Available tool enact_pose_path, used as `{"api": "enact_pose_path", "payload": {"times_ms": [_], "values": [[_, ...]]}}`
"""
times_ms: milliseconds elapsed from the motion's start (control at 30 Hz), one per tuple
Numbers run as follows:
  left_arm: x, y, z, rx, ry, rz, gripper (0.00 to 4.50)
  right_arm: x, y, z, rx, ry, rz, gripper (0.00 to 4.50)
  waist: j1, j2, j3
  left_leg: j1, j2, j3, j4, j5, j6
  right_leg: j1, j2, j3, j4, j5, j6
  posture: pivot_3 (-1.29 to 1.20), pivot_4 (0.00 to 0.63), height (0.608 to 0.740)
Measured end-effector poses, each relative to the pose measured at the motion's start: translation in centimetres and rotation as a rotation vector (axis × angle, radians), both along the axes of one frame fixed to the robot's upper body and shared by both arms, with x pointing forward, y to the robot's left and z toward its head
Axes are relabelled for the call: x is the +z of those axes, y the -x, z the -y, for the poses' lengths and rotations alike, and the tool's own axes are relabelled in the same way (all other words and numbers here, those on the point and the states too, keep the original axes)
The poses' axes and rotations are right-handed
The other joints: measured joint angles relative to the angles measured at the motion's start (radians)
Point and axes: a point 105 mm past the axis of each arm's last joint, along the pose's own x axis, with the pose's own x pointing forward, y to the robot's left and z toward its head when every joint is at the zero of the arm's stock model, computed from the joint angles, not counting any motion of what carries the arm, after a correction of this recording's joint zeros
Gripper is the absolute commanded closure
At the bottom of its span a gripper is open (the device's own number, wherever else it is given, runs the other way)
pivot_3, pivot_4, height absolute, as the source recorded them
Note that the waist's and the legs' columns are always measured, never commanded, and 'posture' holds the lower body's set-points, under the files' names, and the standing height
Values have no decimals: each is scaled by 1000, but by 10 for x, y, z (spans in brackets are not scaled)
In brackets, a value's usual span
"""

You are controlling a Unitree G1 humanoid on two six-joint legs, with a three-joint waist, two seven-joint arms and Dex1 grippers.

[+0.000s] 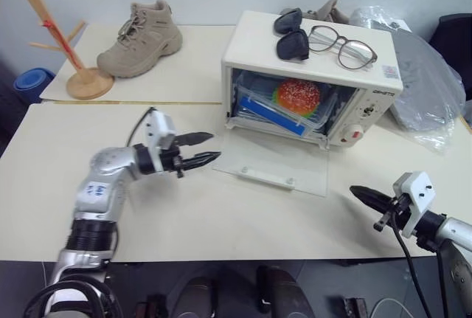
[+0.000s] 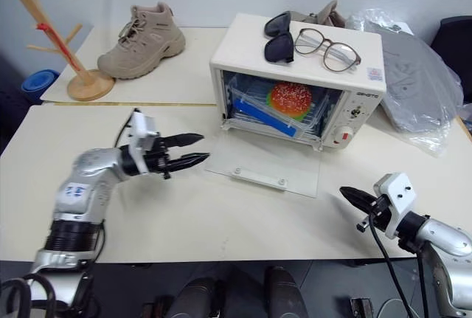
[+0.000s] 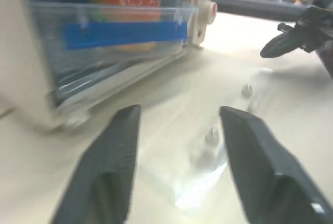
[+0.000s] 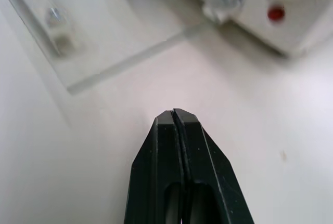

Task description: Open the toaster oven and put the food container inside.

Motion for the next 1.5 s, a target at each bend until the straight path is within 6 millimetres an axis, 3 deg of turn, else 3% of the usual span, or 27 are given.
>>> {"api": "enact_pose_path", "payload": {"times_ms": [100, 267, 433, 567, 767, 933, 1033, 1167, 1400, 1433, 1500], "values": [[2, 15, -14, -80, 7, 6, 44, -15, -5, -9, 71, 10, -36, 4500, 3, 0, 0, -2, 0, -2, 1, -3, 5, 0, -1, -1, -1, 0, 0, 0, 150, 740], [9, 26, -23, -132, 43, -8, 44, -13, -13, -33, 202, -45, 16, 4500, 0, 0, 0, -2, 0, -2, 1, -3, 5, 0, -1, -2, -1, 0, 0, 0, 150, 740], [21, 29, -24, -120, 169, -78, 44, 5, -17, -50, 280, -151, 138, 4500, -1, 0, 0, -2, 0, -3, 1, -3, 4, 0, -1, -2, 0, 0, 0, 0, 150, 740], [36, 24, -30, -29, 272, -52, 44, 32, -26, -61, 251, -298, 273, 4500, -1, 0, 0, -2, 0, -4, 1, -1, 1, 0, -1, -2, 0, 0, 0, 0, 150, 740], [33, 15, -36, 86, 275, -17, 44, 96, -44, -62, 189, -482, 466, 4500, -2, 0, 0, -3, 0, -4, 1, -1, 0, -1, -1, -3, 1, 0, 0, 0, 150, 740], [30, 13, -38, 119, 214, 48, 44, 119, -53, -59, 197, -539, 459, 4500, 1, 0, 0, -4, 0, -4, 1, -1, 0, -1, -1, -4, 0, 0, 0, 0, 150, 740], [18, 12, -42, 147, 164, 54, 0, 118, -49, -50, 209, -492, 415, 3907, 2, 0, 0, -5, 0, -4, 1, -2, 2, -1, -2, -4, -1, 0, 0, 0, 150, 740], [-5, 19, -56, 198, 48, 40, 0, 90, -22, -44, 317, -330, 304, 2570, 1, 0, 0, -5, 0, -3, -1, -4, 4, -1, -2, -4, -3, 0, 0, 0, 150, 740], [-40, 43, -82, 267, -80, -27, 0, 57, 13, -48, 512, -138, 270, 268, -5, 0, 0, -1, 1, -1, 0, -7, 8, 1, -2, -1, -3, 0, 0, 0, 150, 740], [-43, 46, -86, 284, -87, -32, 0, 51, 17, -50, 540, -126, 252, 7, -4, 0, 0, -1, 1, -1, 0, -7, 8, 1, -2, -1, -3, 0, 0, 0, 150, 740], [-45, 47, -89, 302, -92, -29, 0, 43, 22, -52, 568, -107, 237, 7, -3, 0, 0, -1, 1, -1, 0, -8, 8, 1, -3, -1, -3, 0, 0, 0, 150, 740]]}}
